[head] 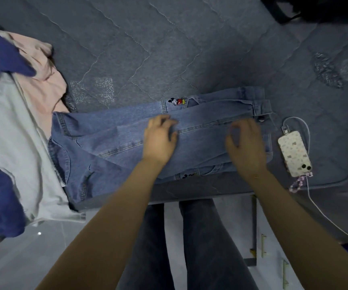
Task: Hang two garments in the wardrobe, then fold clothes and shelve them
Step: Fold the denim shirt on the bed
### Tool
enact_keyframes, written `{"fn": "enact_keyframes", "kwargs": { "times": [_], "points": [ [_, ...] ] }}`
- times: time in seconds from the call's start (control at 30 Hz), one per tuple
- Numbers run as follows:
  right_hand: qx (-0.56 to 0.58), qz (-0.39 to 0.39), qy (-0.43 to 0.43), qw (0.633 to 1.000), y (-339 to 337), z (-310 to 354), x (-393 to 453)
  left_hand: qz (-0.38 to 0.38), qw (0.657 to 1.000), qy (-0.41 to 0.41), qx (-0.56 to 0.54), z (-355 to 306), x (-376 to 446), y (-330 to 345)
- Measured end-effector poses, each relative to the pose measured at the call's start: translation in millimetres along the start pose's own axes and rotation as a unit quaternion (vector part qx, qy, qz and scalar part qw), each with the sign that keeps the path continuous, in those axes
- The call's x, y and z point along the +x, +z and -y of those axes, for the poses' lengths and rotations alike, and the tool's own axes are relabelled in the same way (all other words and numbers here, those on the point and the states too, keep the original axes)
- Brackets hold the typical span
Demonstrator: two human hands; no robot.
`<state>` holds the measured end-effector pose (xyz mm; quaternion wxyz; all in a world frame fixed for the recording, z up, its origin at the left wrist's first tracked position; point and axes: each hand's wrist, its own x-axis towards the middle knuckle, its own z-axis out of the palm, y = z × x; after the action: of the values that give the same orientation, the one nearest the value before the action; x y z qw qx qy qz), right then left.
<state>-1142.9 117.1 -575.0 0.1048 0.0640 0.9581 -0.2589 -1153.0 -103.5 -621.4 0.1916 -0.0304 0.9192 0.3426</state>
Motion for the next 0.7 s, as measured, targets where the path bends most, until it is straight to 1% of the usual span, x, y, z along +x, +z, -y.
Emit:
{"fn": "enact_keyframes", "kwargs": {
  "times": [0.03, 0.07, 0.1, 0.17, 0.23, 0.33, 0.43, 0.5, 0.53, 0.57, 0.6, 0.63, 0.67, 0.7],
  "points": [
    [-0.005, 0.016, -0.050, 0.999, 10.0, 3.2, 6.9, 0.000, 0.999, 0.031, 0.018, -8.0, 8.2, 9.8],
    [-0.037, 0.034, -0.086, 0.995, 20.8, 1.8, 17.4, 0.003, 0.997, 0.059, 0.044, -14.1, 16.8, 20.4],
    [-0.093, 0.048, -0.102, 0.989, 31.6, -5.4, 29.6, 0.016, 0.994, 0.075, 0.082, -17.0, 25.2, 31.4],
    [-0.195, 0.077, -0.078, 0.975, 50.4, -31.3, 54.8, 0.084, 0.977, 0.061, 0.186, -12.0, 38.9, 50.4],
    [-0.245, 0.098, -0.055, 0.963, 58.5, -64.5, 71.1, 0.153, 0.953, 0.032, 0.260, 0.5, 48.1, 64.7],
    [-0.288, 0.111, -0.071, 0.949, 66.3, -93.5, 74.0, 0.216, 0.939, 0.009, 0.269, 9.4, 60.5, 74.4],
    [-0.267, 0.100, -0.057, 0.957, 71.9, -88.0, 75.3, 0.246, 0.928, -0.012, 0.280, 3.7, 66.4, 71.6],
    [-0.233, 0.110, -0.054, 0.965, 63.5, -83.1, 77.1, 0.277, 0.917, -0.024, 0.287, -4.6, 68.7, 65.5],
    [-0.194, 0.113, -0.059, 0.973, 56.5, -81.9, 76.4, 0.292, 0.912, -0.031, 0.288, -10.7, 69.8, 61.3],
    [-0.127, 0.116, -0.061, 0.983, 48.3, -81.0, 72.3, 0.299, 0.909, -0.038, 0.287, -17.6, 70.3, 56.7],
    [-0.026, 0.118, -0.050, 0.991, 37.5, -78.7, 64.1, 0.287, 0.914, -0.042, 0.283, -25.2, 70.9, 52.2],
    [0.088, 0.110, -0.017, 0.990, 25.2, -76.0, 52.4, 0.250, 0.929, -0.039, 0.269, -34.1, 72.3, 47.9],
    [0.189, 0.088, 0.031, 0.977, 12.9, -74.3, 37.6, 0.193, 0.950, -0.026, 0.244, -45.7, 75.4, 43.4],
    [0.271, 0.056, 0.082, 0.958, 2.5, -74.2, 20.5, 0.132, 0.968, -0.003, 0.215, -60.0, 81.2, 40.0]
  ]
}}
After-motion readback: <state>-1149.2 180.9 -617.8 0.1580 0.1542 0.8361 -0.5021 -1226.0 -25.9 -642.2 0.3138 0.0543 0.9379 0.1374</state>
